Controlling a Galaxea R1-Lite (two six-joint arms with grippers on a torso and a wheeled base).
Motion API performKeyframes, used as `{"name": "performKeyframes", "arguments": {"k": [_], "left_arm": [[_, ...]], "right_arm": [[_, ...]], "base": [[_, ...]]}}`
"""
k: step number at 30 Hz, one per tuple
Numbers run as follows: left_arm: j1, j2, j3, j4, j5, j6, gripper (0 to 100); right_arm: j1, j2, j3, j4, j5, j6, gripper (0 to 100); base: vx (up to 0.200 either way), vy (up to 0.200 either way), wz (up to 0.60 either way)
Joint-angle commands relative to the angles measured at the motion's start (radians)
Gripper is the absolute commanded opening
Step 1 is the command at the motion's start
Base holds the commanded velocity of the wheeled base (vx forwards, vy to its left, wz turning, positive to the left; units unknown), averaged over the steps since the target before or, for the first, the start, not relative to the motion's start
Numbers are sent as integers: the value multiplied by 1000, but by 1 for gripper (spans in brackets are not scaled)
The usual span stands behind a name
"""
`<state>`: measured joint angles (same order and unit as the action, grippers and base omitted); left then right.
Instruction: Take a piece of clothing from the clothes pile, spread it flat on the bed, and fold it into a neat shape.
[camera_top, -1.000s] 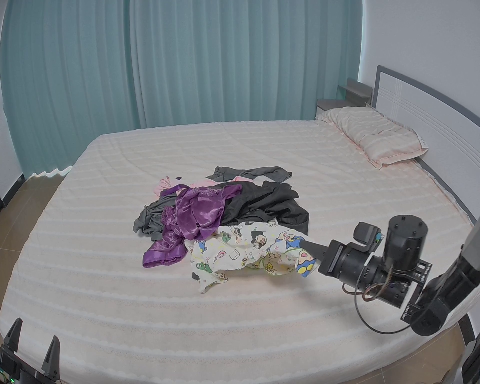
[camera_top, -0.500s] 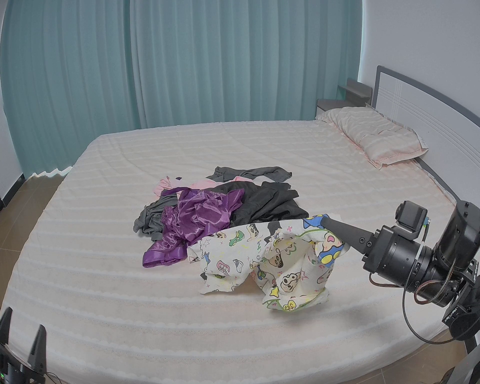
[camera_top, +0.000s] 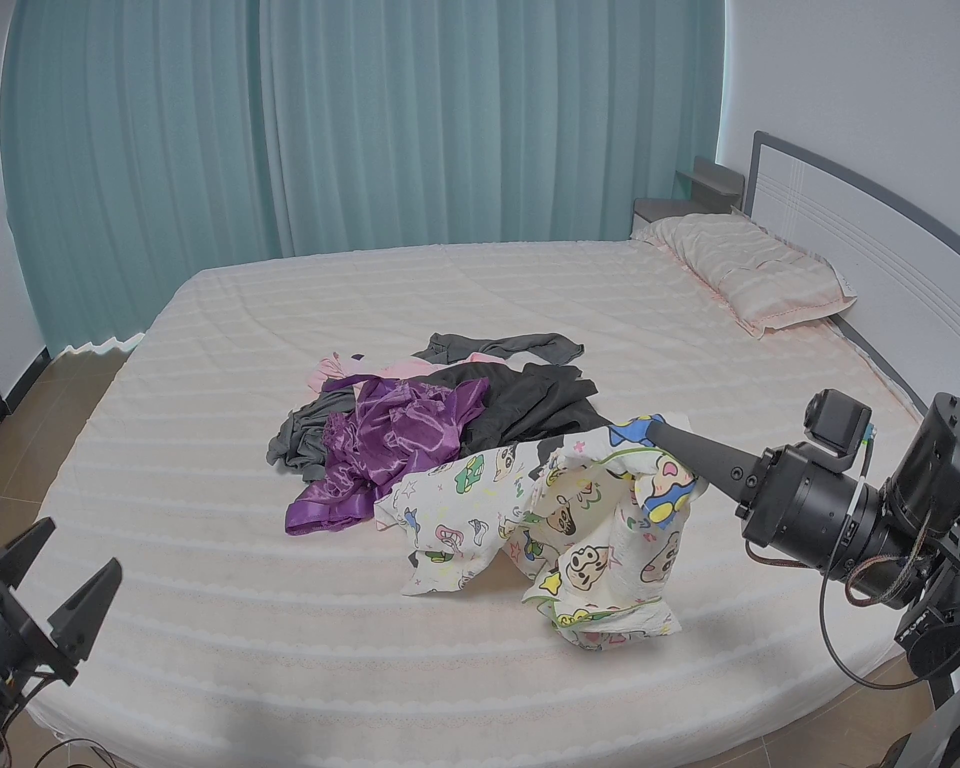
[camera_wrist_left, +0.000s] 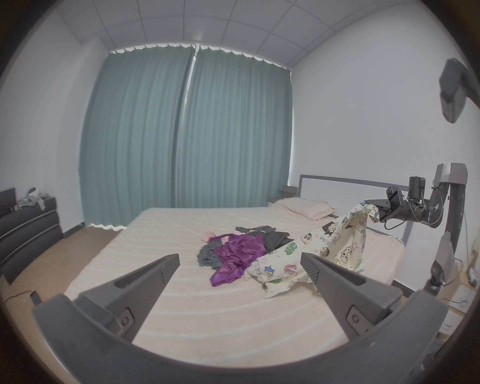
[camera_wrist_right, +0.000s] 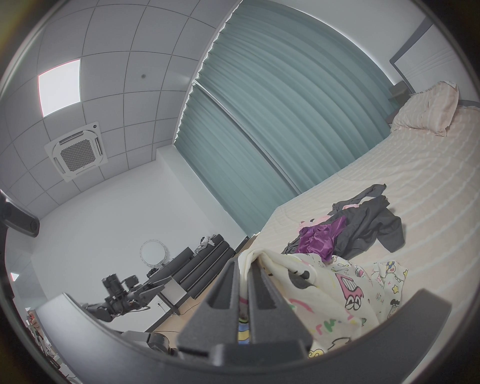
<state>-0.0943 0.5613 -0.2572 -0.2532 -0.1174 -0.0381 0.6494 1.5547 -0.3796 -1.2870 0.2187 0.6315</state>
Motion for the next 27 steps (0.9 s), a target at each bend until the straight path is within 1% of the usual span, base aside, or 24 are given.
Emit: {"name": "performKeyframes", "arguments": {"k": [1,2,3,5,6,7,8,9,10,11,14,17,19,22,25,27], "left_arm": [[-398,829,-88,-390,-11,-66,100],[-433,907,-91,-442,25,-82,100],[-470,1010,-93,-529,65,-114,100],[-515,1103,-99,-637,87,-160,100],[-521,1115,-100,-652,88,-167,100],[-550,1180,-108,-730,98,-204,100],[-567,1215,-109,-773,102,-221,100],[-567,1215,-109,-773,102,-221,100],[-593,1280,-111,-831,116,-230,100],[-602,1306,-114,-854,122,-230,100],[-628,1367,-122,-902,137,-233,100],[-634,1387,-143,-913,139,-233,100],[-644,1396,-183,-914,156,-240,100],[-659,1401,-231,-914,196,-283,100],[-674,1402,-272,-914,214,-342,100],[-674,1411,-298,-914,223,-364,100]], "right_arm": [[3,56,-62,-12,31,-29,0],[3,65,-74,-12,30,-29,0],[3,77,-90,-12,28,-29,0],[-8,88,-104,-14,25,-35,0],[-13,88,-107,-14,25,-32,0],[-27,87,-121,-14,31,-24,0],[-28,91,-122,-14,30,-22,0],[-28,91,-122,-14,30,-22,0],[-25,107,-124,-14,22,-24,0],[-25,113,-124,-14,21,-24,0],[-23,116,-127,-14,21,-24,0],[-25,116,-134,-14,19,-24,0],[-23,116,-140,-14,19,-24,0],[-23,113,-144,-14,21,-24,0],[-25,110,-153,-14,19,-24,0],[-25,110,-153,-14,19,-24,0]], "base": [[0,0,0],[0,0,0],[0,0,0],[0,0,0],[0,0,0],[0,0,0],[0,0,0],[0,0,0],[0,0,0],[0,0,0],[0,0,0],[0,0,0],[0,0,0],[0,0,0],[0,0,0],[0,0,0]]}}
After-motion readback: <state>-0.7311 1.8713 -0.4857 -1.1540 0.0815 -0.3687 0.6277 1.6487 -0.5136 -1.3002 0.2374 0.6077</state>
